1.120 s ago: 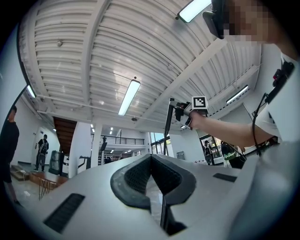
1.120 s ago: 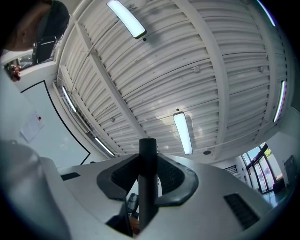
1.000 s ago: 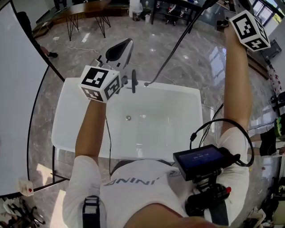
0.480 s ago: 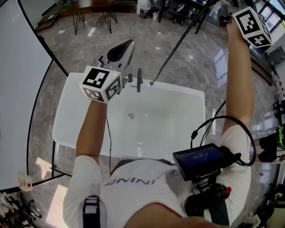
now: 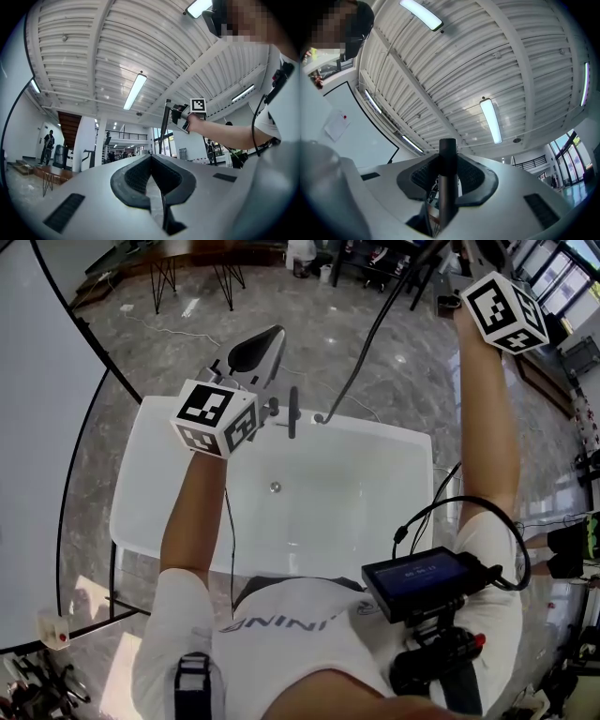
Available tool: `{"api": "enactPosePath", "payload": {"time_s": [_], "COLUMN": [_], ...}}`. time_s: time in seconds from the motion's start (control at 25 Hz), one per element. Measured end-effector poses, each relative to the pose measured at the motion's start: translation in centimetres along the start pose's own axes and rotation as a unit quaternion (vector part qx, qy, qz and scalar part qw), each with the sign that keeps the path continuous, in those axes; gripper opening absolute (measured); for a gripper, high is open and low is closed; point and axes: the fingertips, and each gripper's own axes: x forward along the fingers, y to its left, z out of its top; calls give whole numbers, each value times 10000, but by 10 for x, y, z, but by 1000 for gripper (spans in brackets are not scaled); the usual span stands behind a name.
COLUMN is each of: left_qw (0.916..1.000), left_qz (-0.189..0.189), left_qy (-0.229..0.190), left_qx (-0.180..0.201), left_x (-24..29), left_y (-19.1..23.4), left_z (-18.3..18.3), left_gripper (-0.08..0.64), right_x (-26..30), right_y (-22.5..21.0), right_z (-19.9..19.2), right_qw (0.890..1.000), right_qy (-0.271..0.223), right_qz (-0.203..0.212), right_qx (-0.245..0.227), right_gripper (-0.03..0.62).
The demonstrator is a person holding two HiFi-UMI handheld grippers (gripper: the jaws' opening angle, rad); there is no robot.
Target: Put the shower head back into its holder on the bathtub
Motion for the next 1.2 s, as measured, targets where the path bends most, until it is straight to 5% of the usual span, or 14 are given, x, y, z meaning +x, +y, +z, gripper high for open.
{"api": "enactPosePath", "payload": {"time_s": [0.52, 0.96, 1.2], "left_qw": [9996, 9996, 9993], "left_qz": [-140, -26, 76], "left_qy": [169, 162, 242], "left_qx": [-148, -235, -274], "left_x": [22, 11, -5], "left_y": [-8, 5, 11], "left_z": [-28, -42, -46], "left_gripper": [14, 14, 14], "right_x": [-22, 3, -9], "right_y": [-24, -38, -11], "right_z": [-60, -7, -61], "right_qw": [9988, 9979, 9990], "right_qy": [338, -493, -38], "right_qz": [-150, -421, -288], "right_qx": [334, -53, 329], "right_gripper": [123, 123, 123]}}
